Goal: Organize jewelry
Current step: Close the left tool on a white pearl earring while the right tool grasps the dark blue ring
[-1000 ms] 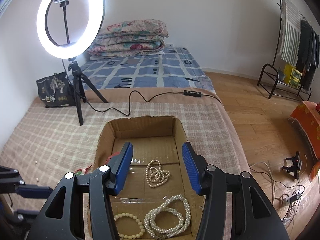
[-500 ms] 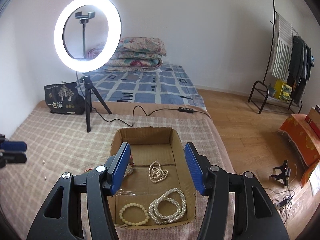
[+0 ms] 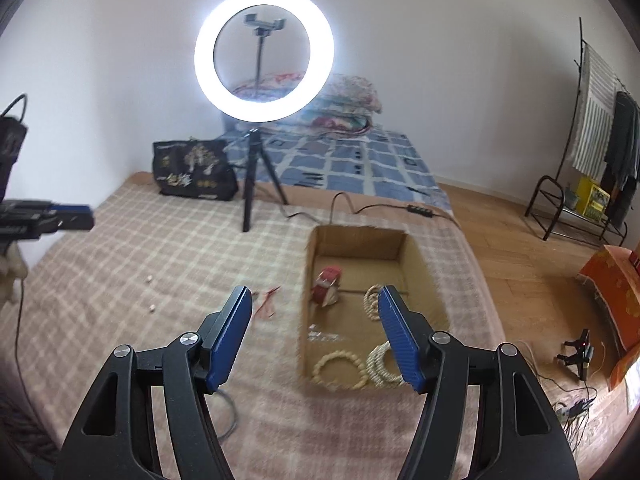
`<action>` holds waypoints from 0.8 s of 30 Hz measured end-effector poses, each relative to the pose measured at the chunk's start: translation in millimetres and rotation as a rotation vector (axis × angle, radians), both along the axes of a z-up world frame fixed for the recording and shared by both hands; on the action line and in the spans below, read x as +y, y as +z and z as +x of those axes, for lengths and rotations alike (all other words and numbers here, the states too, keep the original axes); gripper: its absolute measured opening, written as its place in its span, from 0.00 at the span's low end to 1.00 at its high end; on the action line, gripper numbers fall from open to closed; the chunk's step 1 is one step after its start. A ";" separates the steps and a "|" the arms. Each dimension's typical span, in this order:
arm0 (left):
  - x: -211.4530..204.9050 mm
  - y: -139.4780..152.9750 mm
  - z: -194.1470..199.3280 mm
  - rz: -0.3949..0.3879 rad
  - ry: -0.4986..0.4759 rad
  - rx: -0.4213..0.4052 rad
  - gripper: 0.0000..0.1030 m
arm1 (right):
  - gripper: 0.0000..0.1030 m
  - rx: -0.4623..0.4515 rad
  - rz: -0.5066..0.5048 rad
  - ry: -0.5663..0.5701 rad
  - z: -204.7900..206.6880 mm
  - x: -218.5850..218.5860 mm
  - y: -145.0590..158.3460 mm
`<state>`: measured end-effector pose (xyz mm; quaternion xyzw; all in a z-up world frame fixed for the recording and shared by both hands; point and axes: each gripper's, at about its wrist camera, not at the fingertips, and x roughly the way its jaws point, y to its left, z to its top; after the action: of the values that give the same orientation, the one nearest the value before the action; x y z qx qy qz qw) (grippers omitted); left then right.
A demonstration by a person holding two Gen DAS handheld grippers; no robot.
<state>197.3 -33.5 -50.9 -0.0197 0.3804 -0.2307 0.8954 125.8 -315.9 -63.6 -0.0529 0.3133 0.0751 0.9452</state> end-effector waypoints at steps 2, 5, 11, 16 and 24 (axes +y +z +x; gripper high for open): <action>5.4 -6.1 -0.1 0.009 0.007 0.008 0.29 | 0.63 0.011 -0.004 0.003 -12.1 8.7 -6.8; 9.6 -17.2 0.3 0.010 0.006 0.028 0.29 | 0.65 0.032 0.004 -0.013 -24.6 16.5 -18.0; 11.5 -52.4 1.0 0.039 0.003 0.089 0.29 | 0.69 0.067 -0.045 -0.030 -41.5 36.5 -51.3; 10.8 -77.3 -2.2 0.063 -0.004 0.110 0.29 | 0.69 0.165 -0.004 -0.009 -39.4 40.7 -83.0; 7.3 -112.5 1.0 0.080 -0.021 0.148 0.29 | 0.56 0.267 0.060 -0.021 -25.2 39.1 -124.9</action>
<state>198.3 -26.2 -163.4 0.0032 0.4548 -0.2226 0.8623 100.6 -276.8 -188.5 -0.0109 0.4345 0.0809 0.8969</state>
